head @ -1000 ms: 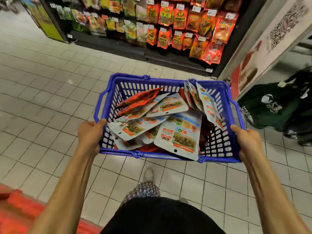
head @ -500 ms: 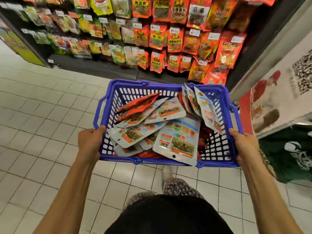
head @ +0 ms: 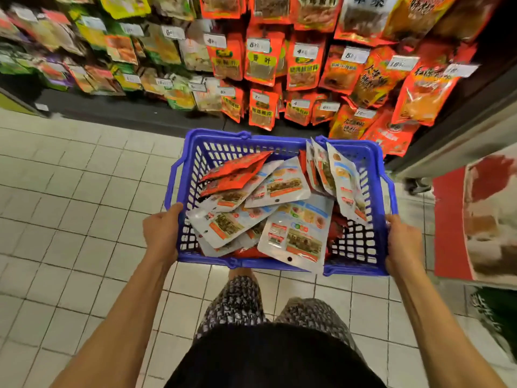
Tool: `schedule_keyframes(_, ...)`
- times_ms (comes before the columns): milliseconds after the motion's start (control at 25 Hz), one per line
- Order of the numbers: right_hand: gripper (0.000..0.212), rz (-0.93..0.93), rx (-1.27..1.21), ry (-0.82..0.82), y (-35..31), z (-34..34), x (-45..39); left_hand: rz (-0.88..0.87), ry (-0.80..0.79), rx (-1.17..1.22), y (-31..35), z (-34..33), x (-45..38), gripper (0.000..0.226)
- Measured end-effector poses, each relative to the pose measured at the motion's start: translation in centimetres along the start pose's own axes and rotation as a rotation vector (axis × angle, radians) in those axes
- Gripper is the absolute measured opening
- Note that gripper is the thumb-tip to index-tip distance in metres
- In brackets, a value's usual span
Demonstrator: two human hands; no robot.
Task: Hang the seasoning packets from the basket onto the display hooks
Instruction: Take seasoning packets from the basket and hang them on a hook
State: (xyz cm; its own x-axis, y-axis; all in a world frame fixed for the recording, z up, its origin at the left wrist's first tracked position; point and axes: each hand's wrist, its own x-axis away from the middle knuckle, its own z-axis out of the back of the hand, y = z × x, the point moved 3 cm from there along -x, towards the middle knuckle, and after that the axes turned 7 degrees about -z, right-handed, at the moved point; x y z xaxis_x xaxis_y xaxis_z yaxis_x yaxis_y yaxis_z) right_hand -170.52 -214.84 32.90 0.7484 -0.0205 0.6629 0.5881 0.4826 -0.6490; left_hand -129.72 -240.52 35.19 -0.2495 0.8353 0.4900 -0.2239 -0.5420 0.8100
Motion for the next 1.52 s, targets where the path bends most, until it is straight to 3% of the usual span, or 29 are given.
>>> schedule_keyframes(160,0.030,-0.138,0.023,0.124,0.1,-10.8,-7.3,0.125,0.026,-0.076,1.6,-9.9,-13.1,0.042)
schedule_keyframes(280,0.030,-0.202,0.096,0.206,1.3,-17.2,-14.0,0.213,0.079,-0.118,-0.2,-17.2,-21.1,0.041)
schedule_keyframes(440,0.041,-0.254,0.108,0.272,5.5,-26.0,-26.9,0.235,0.087,-0.244,-8.1,-27.4,-32.8,0.050)
schedule_keyframes(640,0.044,-0.232,0.120,0.286,11.2,-33.6,-40.3,0.249,0.145,-0.240,-19.3,-36.5,-43.0,0.036)
schedule_keyframes(960,0.027,-0.163,0.107,0.300,15.8,-38.7,-49.7,0.223,0.144,-0.263,-27.2,-43.3,-50.7,0.056)
schedule_keyframes(1120,0.026,-0.175,0.155,0.208,15.8,-38.7,-49.4,0.269,0.028,-0.308,-26.9,-43.1,-50.4,0.029)
schedule_keyframes(1200,0.021,-0.074,0.316,0.170,14.7,-38.3,-48.7,0.274,-0.082,-0.390,-25.8,-42.6,-50.1,0.028)
schedule_keyframes(1320,0.066,0.315,0.843,0.173,12.8,-38.5,-46.8,0.094,-0.223,-0.637,-23.7,-41.8,-49.0,0.024)
schedule_keyframes(1400,0.078,0.550,1.180,0.054,12.0,-40.4,-45.4,-0.092,-0.251,-0.806,-22.3,-41.5,-47.3,0.031)
schedule_keyframes(1440,0.080,0.572,1.306,-0.024,11.6,-41.3,-45.1,-0.184,-0.261,-0.834,-21.7,-41.5,-46.2,0.034)
schedule_keyframes(1520,0.077,0.537,1.334,-0.153,11.0,-42.5,-44.7,-0.312,-0.350,-0.785,-21.1,-42.4,-43.7,0.029)
